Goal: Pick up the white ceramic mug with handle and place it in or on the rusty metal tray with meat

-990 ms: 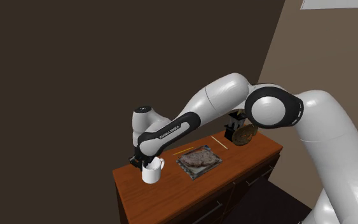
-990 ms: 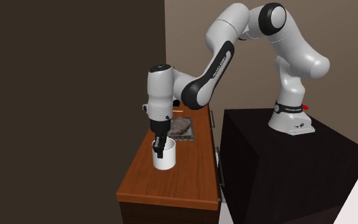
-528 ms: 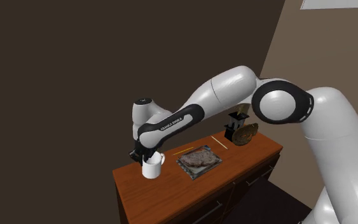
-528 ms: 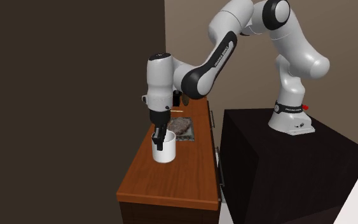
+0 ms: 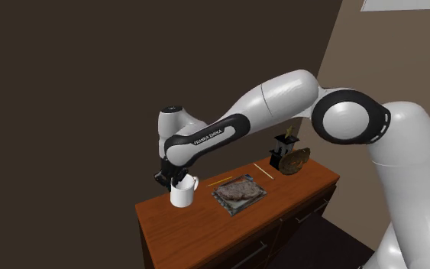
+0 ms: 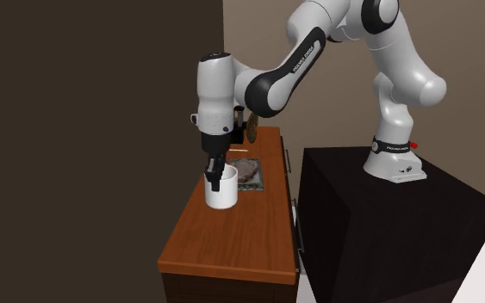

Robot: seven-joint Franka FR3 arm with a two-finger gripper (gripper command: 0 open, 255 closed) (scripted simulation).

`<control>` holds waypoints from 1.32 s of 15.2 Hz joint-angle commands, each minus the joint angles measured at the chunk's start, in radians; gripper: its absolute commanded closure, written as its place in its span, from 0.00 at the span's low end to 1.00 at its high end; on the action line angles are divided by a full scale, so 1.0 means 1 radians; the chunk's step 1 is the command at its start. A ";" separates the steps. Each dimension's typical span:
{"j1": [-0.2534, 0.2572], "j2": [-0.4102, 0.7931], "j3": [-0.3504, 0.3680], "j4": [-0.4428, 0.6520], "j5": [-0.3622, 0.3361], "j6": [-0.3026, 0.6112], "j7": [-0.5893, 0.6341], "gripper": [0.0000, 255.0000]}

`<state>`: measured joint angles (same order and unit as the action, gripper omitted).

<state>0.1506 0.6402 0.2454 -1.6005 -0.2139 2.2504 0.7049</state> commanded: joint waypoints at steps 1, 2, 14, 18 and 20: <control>-0.001 -0.018 0.004 0.002 0.005 -0.019 -0.002 1.00; -0.002 -0.025 0.005 0.004 0.007 -0.029 -0.003 1.00; -0.172 -0.248 0.000 -0.272 0.070 0.036 -0.182 1.00; -0.242 -0.319 -0.013 -0.361 0.099 0.060 -0.275 1.00; -0.276 -0.350 -0.022 -0.398 0.113 0.068 -0.324 1.00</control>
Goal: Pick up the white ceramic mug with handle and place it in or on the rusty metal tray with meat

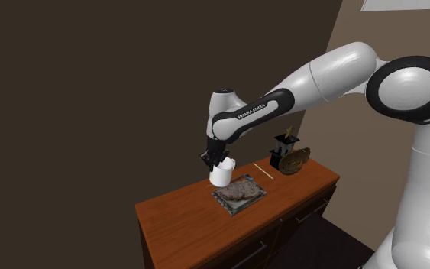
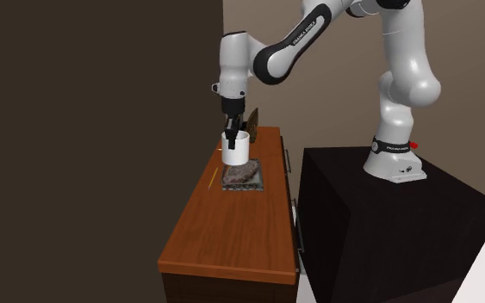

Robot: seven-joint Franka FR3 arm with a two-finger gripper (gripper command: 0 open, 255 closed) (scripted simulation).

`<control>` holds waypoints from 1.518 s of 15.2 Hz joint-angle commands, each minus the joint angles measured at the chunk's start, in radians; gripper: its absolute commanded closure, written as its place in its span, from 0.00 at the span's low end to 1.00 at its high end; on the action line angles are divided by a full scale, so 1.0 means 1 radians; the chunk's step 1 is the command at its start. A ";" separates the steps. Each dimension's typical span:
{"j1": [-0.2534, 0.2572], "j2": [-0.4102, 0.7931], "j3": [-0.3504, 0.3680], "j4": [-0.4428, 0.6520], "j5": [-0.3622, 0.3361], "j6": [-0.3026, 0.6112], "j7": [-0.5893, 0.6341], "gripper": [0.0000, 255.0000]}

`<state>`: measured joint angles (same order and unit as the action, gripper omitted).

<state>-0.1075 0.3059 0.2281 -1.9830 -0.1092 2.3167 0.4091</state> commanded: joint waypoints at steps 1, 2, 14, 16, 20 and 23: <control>-0.035 -0.030 -0.009 -0.032 0.015 0.004 -0.053 1.00; -0.051 -0.044 -0.015 -0.047 0.022 0.007 -0.078 1.00; -0.176 -0.104 -0.075 -0.141 0.063 0.047 -0.285 1.00; -0.175 -0.087 -0.076 -0.148 0.059 0.071 -0.281 1.00; -0.173 -0.051 -0.079 -0.160 0.049 0.118 -0.275 1.00; -0.170 -0.022 -0.082 -0.166 0.041 0.153 -0.269 1.00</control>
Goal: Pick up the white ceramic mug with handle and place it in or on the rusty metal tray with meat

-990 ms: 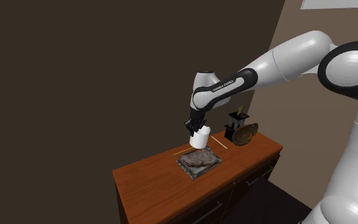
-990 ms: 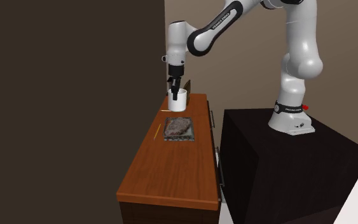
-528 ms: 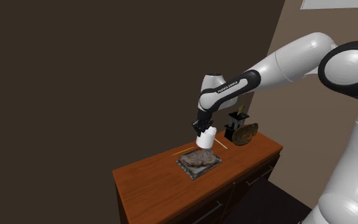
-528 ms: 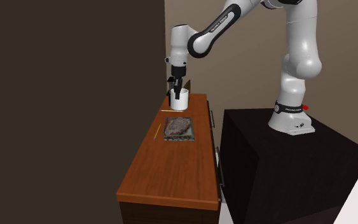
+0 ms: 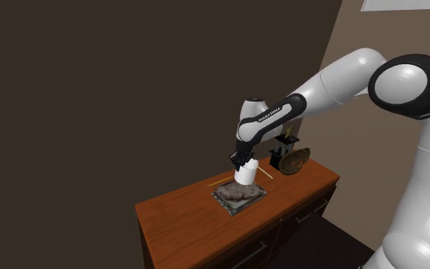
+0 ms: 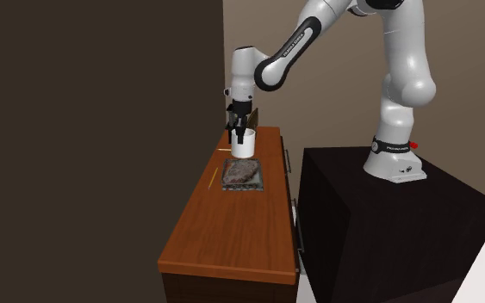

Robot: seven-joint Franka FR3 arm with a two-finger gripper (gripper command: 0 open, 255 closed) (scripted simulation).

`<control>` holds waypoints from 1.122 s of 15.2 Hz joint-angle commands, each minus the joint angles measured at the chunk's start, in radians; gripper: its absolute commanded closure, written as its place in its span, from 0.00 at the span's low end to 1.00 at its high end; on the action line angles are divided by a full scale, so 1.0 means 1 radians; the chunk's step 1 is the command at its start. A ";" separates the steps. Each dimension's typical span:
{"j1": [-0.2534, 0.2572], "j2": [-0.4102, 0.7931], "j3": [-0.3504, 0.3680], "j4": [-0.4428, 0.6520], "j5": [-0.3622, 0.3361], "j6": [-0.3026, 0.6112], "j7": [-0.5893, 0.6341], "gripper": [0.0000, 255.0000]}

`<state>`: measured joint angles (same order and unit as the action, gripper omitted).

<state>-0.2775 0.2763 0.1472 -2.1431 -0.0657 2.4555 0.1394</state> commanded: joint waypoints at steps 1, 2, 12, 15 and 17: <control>0.001 0.018 -0.003 -0.008 -0.005 0.026 0.002 1.00; 0.001 0.028 -0.004 -0.009 -0.008 0.037 0.004 1.00; 0.008 0.094 -0.013 -0.013 -0.025 0.107 0.016 1.00; 0.008 0.094 -0.013 -0.013 -0.025 0.107 0.016 1.00; 0.008 0.094 -0.013 -0.013 -0.025 0.107 0.016 0.00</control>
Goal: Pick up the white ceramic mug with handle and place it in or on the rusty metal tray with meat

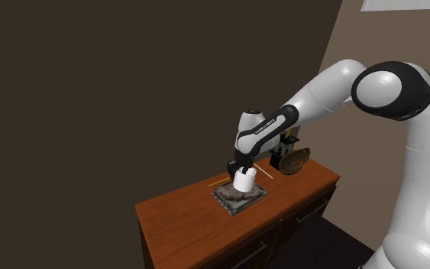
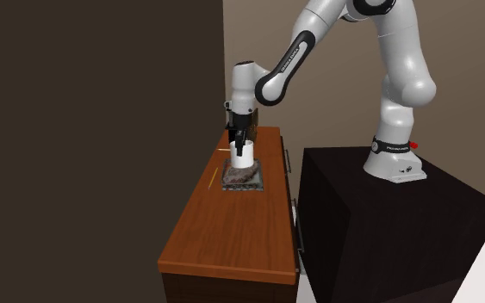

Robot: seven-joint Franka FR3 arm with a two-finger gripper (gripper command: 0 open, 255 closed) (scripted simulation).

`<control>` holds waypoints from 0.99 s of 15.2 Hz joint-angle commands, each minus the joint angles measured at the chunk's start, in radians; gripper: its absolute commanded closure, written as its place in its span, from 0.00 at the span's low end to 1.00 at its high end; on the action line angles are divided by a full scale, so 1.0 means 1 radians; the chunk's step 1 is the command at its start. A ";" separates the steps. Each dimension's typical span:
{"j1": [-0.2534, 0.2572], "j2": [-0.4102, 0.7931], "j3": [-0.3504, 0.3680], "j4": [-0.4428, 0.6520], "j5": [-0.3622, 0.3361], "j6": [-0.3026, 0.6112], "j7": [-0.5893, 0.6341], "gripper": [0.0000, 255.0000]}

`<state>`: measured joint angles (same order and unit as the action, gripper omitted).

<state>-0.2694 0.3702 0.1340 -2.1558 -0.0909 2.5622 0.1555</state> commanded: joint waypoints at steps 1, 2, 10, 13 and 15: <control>0.000 0.000 0.000 0.000 0.000 0.000 0.000 0.00; 0.000 0.000 0.000 0.000 0.000 0.000 0.000 0.00; -0.010 -0.103 0.014 0.001 0.027 -0.104 -0.018 0.00; -0.010 -0.103 0.014 0.001 0.027 -0.104 -0.018 0.00; -0.010 -0.103 0.014 0.001 0.027 -0.104 -0.018 0.00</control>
<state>-0.2798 0.2673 0.1480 -2.1544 -0.0643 2.4585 0.1372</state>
